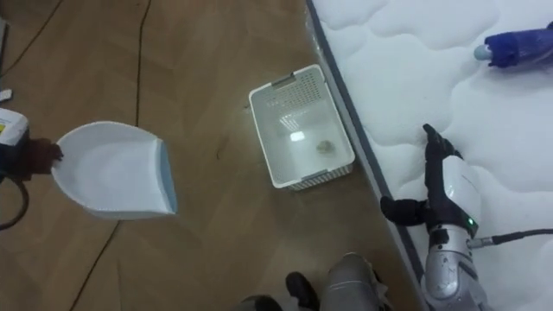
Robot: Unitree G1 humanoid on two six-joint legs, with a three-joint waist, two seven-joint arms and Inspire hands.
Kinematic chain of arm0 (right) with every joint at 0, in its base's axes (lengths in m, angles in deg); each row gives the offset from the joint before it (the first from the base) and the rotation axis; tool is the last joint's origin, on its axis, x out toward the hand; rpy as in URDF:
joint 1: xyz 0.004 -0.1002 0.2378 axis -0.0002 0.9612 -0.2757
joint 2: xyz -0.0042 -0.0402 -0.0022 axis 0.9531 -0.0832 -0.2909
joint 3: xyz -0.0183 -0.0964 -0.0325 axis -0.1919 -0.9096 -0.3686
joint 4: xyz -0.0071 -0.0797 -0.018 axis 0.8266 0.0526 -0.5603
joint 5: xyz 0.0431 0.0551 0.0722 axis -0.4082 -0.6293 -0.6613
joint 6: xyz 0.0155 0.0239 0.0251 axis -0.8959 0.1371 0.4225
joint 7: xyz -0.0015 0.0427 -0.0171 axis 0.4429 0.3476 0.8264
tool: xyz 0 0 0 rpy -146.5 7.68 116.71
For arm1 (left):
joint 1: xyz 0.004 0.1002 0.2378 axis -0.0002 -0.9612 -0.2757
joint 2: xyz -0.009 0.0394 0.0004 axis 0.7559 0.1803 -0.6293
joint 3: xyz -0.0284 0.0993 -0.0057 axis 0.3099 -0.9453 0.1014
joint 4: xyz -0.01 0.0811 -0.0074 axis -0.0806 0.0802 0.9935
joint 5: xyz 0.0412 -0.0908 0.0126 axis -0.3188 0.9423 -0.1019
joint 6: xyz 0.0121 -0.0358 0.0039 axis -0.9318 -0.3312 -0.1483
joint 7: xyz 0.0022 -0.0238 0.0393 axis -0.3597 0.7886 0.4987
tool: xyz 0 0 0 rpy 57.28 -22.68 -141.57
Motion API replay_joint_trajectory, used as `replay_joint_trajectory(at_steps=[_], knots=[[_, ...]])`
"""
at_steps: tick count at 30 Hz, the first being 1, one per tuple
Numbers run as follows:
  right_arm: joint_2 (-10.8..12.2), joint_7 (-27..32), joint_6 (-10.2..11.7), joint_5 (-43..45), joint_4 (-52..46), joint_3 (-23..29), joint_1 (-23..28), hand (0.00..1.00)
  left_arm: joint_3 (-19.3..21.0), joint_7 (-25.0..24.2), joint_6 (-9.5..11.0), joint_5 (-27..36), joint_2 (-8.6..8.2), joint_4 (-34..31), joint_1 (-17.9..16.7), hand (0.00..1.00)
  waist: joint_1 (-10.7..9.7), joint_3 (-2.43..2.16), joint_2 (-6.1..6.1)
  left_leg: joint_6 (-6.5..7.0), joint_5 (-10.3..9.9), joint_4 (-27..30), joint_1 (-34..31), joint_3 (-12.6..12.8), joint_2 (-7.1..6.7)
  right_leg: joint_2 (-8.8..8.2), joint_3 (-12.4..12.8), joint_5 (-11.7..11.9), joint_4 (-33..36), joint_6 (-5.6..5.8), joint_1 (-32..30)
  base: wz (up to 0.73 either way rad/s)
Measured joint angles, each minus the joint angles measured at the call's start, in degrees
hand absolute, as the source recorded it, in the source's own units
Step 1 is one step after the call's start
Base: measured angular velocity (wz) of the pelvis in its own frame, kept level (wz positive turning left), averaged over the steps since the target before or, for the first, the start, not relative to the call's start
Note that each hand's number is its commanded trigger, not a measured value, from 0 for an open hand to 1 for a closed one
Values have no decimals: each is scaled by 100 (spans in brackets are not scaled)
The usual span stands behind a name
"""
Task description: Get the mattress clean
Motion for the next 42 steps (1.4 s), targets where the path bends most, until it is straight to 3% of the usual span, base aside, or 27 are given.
replay_joint_trajectory(at_steps=[2,7,15,18,20,22,24,26,29,32,35,36,38,42], knots=[[-2,52,0,13,-19,1,0,0,0,-95,-65,19,94,53,9,100,-4,-11,77,-3,-1,-7,42,37,-1,-14,10,0,3,-2,49,-4],[-26,96,4,27,-33,-8,0,0,0,-152,-128,168,112,96,136,100,-4,-9,119,-3,-2,-44,164,141,1,-51,50,-11,28,-20,118,-5],[-84,201,42,-295,119,-131,8,0,3,215,-94,1155,85,49,140,100,-2,16,159,-13,-30,-110,428,118,32,-16,-21,-12,-121,-21,435,1],[-90,218,163,-364,296,-131,28,0,11,561,74,1571,21,-9,143,100,1,36,133,-20,-34,-132,546,94,39,-3,-23,-8,-230,-15,581,0],[-95,200,248,-366,338,-131,33,0,126,896,222,1639,2,-46,145,100,54,110,4,-47,-74,-116,621,121,42,14,93,-6,-224,-11,577,-20],[-96,198,281,-425,326,-180,37,0,231,1073,365,1739,0,-86,139,100,137,117,-35,-66,-145,-63,613,144,98,131,197,11,-257,-10,553,-41],[-86,201,283,-473,358,-257,43,0,383,1207,508,1730,-1,-276,41,100,366,90,-92,-136,-220,-18,648,36,144,278,413,80,-360,-27,561,-72],[-66,152,340,-623,487,-377,48,0,775,1555,719,1769,-5,-554,-308,100,521,21,-238,-234,-277,-27,745,-411,41,400,625,120,-455,-34,689,-74],[-16,105,351,-625,680,-419,75,0,1189,1927,926,1790,-52,-907,-693,100,526,-41,-330,-258,-290,-77,972,-735,46,513,698,225,-842,-21,1059,-41],[96,37,321,-611,976,-180,137,0,1547,2215,1004,1782,-167,-1450,-1170,100,528,-116,-405,-265,-286,-427,1451,-719,116,628,766,408,-1389,28,1566,-25],[130,22,216,-918,990,105,539,0,1640,2335,1027,1778,-311,-2219,-1723,100,658,-204,-456,-265,-286,-750,1893,-707,168,723,777,599,-1990,62,2077,-25],[141,19,202,-965,1000,164,623,0,1643,2341,1043,1778,-363,-2319,-1787,100,671,-211,-470,-265,-286,-776,1949,-706,173,728,777,630,-2083,72,2169,-18],[223,0,173,-1155,1003,378,836,0,1723,2346,1133,1763,-564,-2543,-2034,100,766,-242,-550,-265,-286,-948,2188,-693,178,774,951,757,-2286,115,2350,-36],[412,29,117,-1344,1002,633,977,0,1915,2342,1169,1755,-1001,-3042,-2441,100,801,-278,-702,-265,-286,-1182,2493,-632,197,783,927,941,-2626,160,2603,-48]])
